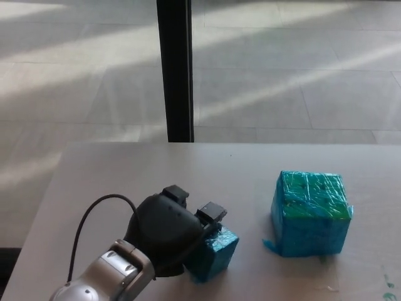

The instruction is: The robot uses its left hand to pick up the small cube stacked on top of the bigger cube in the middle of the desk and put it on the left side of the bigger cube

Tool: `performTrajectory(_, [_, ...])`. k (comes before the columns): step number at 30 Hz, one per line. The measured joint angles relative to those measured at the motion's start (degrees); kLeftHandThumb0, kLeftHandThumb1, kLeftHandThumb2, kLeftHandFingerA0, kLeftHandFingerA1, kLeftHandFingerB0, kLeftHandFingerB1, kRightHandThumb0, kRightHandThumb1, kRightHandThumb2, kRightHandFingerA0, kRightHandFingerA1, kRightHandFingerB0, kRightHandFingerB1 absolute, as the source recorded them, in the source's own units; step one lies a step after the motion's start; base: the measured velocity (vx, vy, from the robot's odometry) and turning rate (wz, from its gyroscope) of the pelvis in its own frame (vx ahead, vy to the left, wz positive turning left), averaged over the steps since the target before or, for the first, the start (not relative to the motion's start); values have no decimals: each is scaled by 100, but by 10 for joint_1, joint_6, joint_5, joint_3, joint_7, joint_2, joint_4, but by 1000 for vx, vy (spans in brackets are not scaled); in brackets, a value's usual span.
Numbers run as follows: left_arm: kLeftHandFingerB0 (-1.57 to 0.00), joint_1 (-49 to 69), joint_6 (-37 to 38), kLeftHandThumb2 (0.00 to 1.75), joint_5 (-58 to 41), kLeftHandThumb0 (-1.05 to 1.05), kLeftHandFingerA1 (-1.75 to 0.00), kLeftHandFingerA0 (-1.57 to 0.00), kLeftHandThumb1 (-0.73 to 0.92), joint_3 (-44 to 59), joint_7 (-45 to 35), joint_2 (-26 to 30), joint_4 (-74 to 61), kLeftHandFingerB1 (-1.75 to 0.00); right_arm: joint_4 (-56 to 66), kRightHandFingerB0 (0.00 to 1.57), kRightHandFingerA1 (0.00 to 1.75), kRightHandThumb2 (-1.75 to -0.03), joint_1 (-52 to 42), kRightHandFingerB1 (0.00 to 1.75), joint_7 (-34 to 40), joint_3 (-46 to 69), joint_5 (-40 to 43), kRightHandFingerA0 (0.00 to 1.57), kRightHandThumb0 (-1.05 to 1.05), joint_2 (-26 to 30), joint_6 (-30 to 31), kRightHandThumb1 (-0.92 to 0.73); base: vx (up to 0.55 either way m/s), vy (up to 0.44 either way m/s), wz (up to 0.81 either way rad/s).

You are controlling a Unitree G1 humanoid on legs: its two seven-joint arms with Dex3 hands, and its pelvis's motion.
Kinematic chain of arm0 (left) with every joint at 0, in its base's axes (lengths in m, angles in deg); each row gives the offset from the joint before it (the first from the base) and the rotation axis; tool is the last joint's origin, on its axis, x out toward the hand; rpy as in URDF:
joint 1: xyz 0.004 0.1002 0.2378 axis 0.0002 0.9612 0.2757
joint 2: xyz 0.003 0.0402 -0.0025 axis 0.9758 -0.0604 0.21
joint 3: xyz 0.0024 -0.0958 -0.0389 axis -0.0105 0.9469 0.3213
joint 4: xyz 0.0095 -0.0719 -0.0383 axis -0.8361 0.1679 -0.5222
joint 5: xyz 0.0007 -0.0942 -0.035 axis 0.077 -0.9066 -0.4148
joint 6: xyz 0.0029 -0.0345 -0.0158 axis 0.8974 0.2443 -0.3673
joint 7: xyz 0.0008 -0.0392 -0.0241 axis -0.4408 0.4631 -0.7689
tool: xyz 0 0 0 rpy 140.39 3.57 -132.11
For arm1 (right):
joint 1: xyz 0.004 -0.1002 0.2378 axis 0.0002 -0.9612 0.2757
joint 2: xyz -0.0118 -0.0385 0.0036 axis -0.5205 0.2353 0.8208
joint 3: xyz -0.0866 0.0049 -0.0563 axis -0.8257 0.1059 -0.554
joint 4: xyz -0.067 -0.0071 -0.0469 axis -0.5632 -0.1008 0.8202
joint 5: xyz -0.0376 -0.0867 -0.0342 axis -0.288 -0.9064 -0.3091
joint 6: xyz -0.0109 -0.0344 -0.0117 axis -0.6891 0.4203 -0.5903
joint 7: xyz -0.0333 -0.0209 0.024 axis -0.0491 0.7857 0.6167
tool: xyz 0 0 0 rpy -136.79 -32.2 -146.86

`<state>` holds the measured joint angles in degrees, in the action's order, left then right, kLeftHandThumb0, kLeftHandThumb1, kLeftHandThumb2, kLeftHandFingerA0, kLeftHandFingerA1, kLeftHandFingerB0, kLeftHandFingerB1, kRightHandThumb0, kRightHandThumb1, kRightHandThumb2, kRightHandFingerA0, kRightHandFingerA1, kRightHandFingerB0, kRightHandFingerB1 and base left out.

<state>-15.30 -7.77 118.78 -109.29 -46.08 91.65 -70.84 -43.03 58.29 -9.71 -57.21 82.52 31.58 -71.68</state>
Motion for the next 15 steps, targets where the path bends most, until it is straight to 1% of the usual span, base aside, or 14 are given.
performTrajectory(1, [0, 0, -2, 103, -2, -101, -31, 0, 54, 2, -11, -1, -8, 0, 1, 40, 137, -113, 0, 113, 0, 0, 0, 43, -64, 0, 0, -40, 0, 0, 0])
performTrajectory(3, [0, 0, -4, 106, -4, -102, -28, 0, 53, 4, -22, -3, -17, 0, 2, 38, 138, -111, 0, 114, 0, 0, 0, 42, -66, 0, 0, -39, 0, 0, 0])
performTrajectory(4, [0, 0, -6, 107, -5, -103, -27, 0, 52, 5, -33, -4, -25, 0, 3, 38, 137, -110, 0, 115, 0, 0, 0, 36, -68, 0, 0, -39, 0, 0, 0])
performTrajectory(5, [0, 0, -7, 108, -7, -104, -28, 0, 53, 7, -41, -5, -31, 0, 4, 35, 133, -109, 0, 109, 0, 0, 0, 40, -71, 0, 0, -36, 0, 0, 0])
performTrajectory(7, [0, 0, -9, 108, -11, -105, -27, -2, 55, 11, -57, -6, -43, 0, 4, 36, 134, -109, 0, 108, 0, 0, 0, 42, -67, 0, 0, -37, 0, 0, 0])
performTrajectory(9, [0, 0, -13, 109, -18, -104, -29, 0, 54, 18, -73, -9, -55, 0, 4, 35, 134, -107, 0, 109, 0, -1, 0, 41, -68, 0, 0, -36, 0, 0, 0])
performTrajectory(10, [0, 0, -14, 109, -22, -105, -29, 0, 58, 23, -82, -11, -61, 0, 4, 38, 133, -108, 0, 111, 0, -2, 0, 36, -66, 0, 0, -38, 0, 0, 0])
performTrajectory(11, [0, 0, -16, 104, -26, -102, -33, -3, 57, 28, -90, -13, -68, 0, 4, 39, 132, -108, 0, 110, 0, -2, 0, 40, -65, 0, 0, -37, 0, 0, 0])
performTrajectory(13, [0, -1, -21, 104, -38, -101, -34, -3, 56, 44, -108, -18, -80, 0, 4, 39, 133, -107, 0, 109, 0, -2, -1, 41, -66, 0, 0, -36, 0, 0, 0])
performTrajectory(15, [0, -2, -25, 105, -49, -101, -37, -2, 57, 60, -123, -21, -92, 0, 4, 38, 137, -110, 0, 113, 0, -2, 0, 41, -66, 0, 0, -35, 0, 0, 0])
